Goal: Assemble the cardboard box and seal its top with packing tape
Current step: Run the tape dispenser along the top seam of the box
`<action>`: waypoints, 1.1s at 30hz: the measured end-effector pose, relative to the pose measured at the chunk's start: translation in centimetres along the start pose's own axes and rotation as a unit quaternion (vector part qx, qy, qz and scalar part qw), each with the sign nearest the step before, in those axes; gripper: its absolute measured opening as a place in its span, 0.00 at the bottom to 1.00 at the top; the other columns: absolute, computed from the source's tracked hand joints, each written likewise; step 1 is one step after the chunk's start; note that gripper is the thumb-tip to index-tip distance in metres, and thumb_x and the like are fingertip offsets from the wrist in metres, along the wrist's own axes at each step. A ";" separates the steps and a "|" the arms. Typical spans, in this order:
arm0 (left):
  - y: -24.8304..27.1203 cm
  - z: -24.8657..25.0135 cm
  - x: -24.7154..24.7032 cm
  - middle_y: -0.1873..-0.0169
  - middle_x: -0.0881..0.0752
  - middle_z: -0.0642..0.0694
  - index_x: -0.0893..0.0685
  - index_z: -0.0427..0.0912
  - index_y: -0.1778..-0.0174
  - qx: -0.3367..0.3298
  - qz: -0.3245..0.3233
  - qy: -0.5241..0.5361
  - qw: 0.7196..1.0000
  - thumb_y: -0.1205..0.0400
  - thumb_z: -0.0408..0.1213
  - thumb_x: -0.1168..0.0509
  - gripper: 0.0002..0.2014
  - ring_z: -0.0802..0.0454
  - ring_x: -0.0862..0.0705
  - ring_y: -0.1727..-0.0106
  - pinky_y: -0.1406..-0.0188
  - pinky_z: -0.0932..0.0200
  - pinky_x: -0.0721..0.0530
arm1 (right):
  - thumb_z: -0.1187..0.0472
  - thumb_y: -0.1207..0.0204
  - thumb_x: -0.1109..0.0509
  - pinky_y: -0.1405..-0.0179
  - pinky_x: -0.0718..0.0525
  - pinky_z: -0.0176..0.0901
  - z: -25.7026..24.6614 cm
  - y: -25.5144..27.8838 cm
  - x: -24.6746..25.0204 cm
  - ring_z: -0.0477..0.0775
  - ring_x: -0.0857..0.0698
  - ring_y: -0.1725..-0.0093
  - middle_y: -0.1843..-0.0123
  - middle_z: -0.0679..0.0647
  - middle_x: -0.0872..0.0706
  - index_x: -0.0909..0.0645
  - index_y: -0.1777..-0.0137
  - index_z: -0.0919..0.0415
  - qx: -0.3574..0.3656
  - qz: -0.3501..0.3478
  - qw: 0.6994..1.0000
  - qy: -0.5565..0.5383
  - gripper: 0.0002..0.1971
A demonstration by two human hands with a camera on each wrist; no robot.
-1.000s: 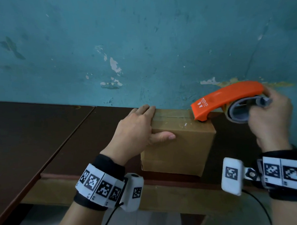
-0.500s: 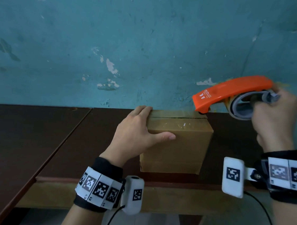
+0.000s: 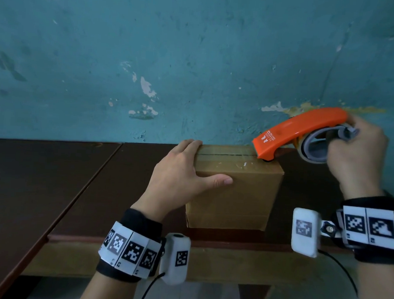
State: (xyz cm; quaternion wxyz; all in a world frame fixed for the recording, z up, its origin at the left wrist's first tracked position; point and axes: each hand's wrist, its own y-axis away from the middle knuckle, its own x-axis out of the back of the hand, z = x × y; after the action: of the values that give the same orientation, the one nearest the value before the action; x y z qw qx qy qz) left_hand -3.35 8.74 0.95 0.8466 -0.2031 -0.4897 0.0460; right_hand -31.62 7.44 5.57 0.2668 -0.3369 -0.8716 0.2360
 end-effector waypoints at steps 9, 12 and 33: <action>0.0 -0.4 0.1 0.23 0.25 0.57 0.31 0.48 0.15 -0.011 -0.003 -0.008 1.000 0.36 0.84 0.38 0.58 0.54 0.24 0.24 0.28 0.46 0.19 | 0.82 0.29 0.39 0.43 0.15 0.46 0.9 -0.5 -0.1 0.52 0.14 0.50 0.52 0.54 0.13 0.12 0.38 0.57 -0.009 0.031 0.999 -0.038 0.28; -0.2 -0.5 0.0 0.25 0.24 0.56 0.30 0.46 0.16 -0.016 -0.006 0.002 1.000 0.38 0.84 0.39 0.60 0.53 0.22 0.26 0.28 0.48 0.19 | 0.82 0.28 0.38 0.42 0.16 0.45 0.9 -0.5 -0.2 0.52 0.13 0.48 0.50 0.53 0.13 0.12 0.36 0.55 -0.016 0.032 0.999 -0.039 0.28; -0.1 -0.5 0.0 0.26 0.24 0.56 0.30 0.46 0.16 -0.023 -0.006 0.010 1.000 0.38 0.84 0.40 0.60 0.55 0.22 0.28 0.30 0.49 0.18 | 0.81 0.25 0.37 0.45 0.19 0.47 0.7 0.0 0.0 0.54 0.16 0.50 0.53 0.55 0.15 0.13 0.41 0.60 0.011 0.003 1.000 0.024 0.21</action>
State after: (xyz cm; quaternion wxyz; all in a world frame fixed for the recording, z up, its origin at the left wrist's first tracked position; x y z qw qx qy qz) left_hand -2.92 8.46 0.73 0.8471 -0.2198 -0.4831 0.0275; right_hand -32.02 7.31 5.03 0.2909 -0.3418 -0.8614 0.2379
